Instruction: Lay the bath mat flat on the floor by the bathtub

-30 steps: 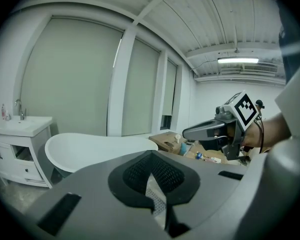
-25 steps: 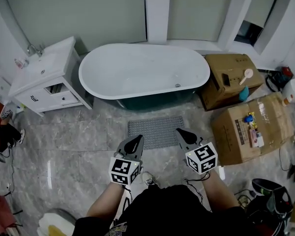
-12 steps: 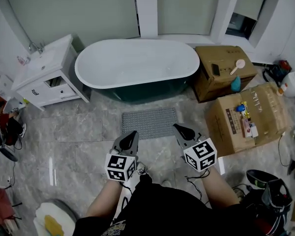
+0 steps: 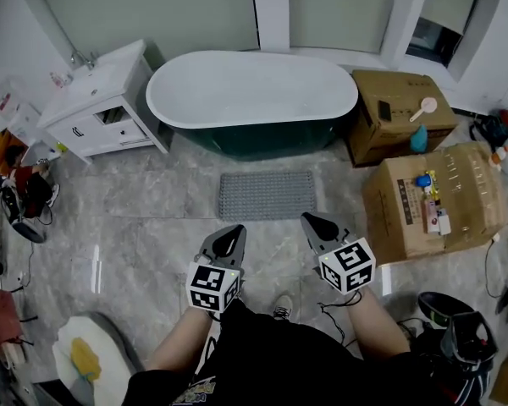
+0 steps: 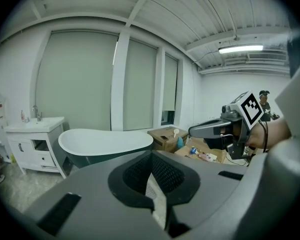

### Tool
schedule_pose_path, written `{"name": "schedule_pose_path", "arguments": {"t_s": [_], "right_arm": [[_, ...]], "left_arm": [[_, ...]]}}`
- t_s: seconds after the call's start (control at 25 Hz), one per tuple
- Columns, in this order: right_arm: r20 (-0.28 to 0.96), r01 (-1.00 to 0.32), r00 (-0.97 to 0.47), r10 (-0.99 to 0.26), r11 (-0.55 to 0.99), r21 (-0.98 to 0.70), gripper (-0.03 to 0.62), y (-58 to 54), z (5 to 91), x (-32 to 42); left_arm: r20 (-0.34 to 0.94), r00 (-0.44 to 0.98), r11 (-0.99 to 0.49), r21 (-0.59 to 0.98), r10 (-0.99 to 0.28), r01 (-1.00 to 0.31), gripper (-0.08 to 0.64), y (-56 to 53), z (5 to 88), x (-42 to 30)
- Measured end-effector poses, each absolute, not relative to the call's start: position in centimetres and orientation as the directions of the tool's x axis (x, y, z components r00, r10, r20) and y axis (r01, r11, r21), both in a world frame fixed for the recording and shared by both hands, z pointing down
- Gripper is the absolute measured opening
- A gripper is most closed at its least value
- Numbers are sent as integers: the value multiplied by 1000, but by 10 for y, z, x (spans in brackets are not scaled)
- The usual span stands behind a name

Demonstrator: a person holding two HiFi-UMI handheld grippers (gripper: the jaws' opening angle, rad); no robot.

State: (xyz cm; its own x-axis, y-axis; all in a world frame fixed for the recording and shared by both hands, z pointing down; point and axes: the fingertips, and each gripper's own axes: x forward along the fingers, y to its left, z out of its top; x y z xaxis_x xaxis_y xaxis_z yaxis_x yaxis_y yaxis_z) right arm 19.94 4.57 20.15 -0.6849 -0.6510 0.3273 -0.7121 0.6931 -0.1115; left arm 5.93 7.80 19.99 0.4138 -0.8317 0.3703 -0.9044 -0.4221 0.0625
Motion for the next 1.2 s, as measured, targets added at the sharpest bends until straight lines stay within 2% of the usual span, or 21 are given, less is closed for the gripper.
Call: {"name": "schedule_pose_path", "arguments": {"t_s": [0.28, 0.56, 1.2], "right_arm": [[337, -678, -718, -609, 723, -136, 17, 60, 216, 175], [342, -661, -731, -591, 737, -139, 17, 74, 222, 116], [360, -765, -623, -695, 637, -96, 17, 131, 204, -5]], "left_arm": [[362, 369, -369, 71, -856, -927, 15, 101, 204, 33], [345, 343, -333, 90, -874, -939, 15, 124, 209, -27], [285, 481, -460, 141, -829, -877, 15, 153, 196, -153]]}}
